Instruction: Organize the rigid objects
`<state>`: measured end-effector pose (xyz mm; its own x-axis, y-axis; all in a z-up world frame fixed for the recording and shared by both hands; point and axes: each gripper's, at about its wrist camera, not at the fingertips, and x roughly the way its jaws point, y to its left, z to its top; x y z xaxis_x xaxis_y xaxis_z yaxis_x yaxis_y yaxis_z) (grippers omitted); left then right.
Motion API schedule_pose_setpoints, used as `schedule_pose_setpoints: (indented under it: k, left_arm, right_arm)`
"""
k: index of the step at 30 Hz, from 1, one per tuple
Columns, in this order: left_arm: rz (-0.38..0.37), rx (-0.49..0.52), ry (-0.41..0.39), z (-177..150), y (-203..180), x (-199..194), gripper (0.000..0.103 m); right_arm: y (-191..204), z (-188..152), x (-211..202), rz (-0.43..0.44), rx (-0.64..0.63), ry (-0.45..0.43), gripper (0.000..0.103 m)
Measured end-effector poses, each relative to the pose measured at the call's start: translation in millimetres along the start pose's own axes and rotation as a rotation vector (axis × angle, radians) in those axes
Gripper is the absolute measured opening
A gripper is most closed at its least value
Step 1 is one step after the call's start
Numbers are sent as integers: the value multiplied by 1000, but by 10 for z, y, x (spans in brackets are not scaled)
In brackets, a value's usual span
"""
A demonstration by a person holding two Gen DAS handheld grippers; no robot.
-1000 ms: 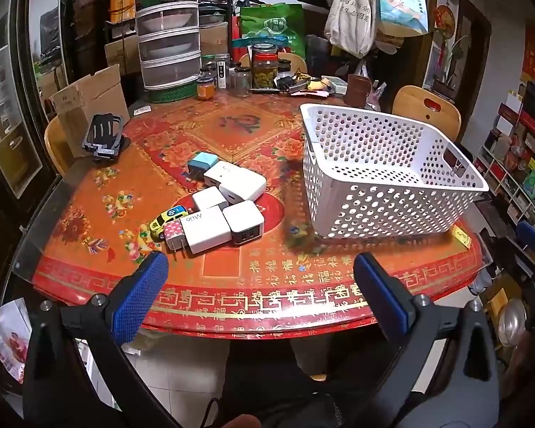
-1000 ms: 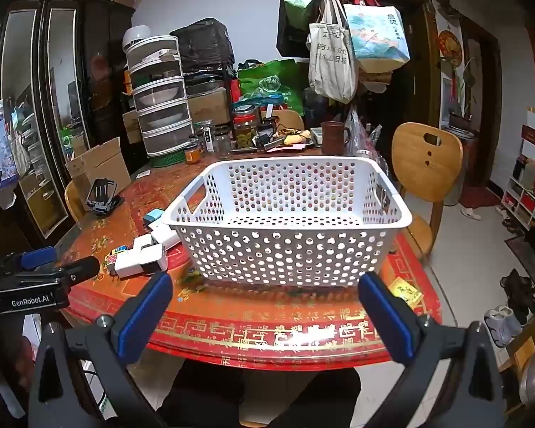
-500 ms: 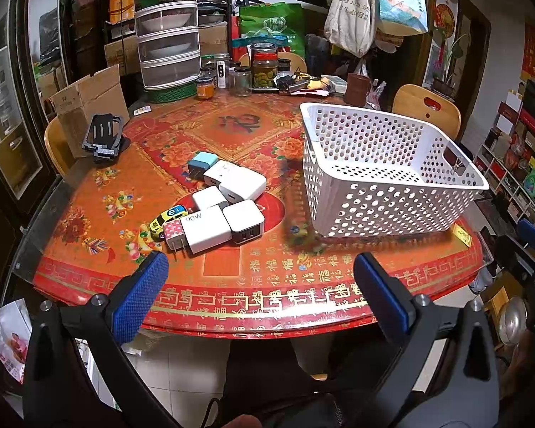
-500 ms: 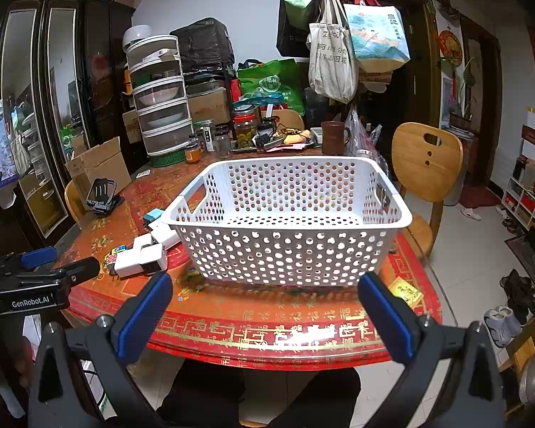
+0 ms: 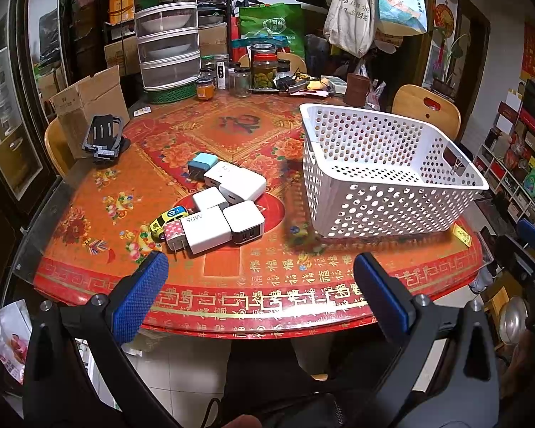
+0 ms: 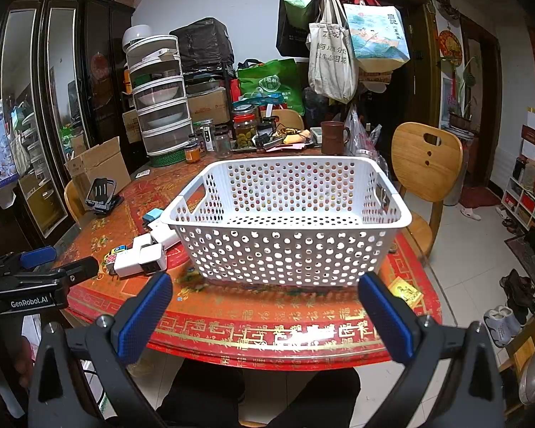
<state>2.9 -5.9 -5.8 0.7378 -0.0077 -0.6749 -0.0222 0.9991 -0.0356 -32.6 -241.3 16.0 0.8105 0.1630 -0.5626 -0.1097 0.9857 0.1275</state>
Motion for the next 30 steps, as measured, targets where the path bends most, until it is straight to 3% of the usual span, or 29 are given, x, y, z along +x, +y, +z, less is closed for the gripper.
schedule_pose_setpoints:
  k: [30]
  left_arm:
    - [2,1,2,-12,-5,4,102]
  right_arm:
    - [-4,-17,1,1,0,3,103]
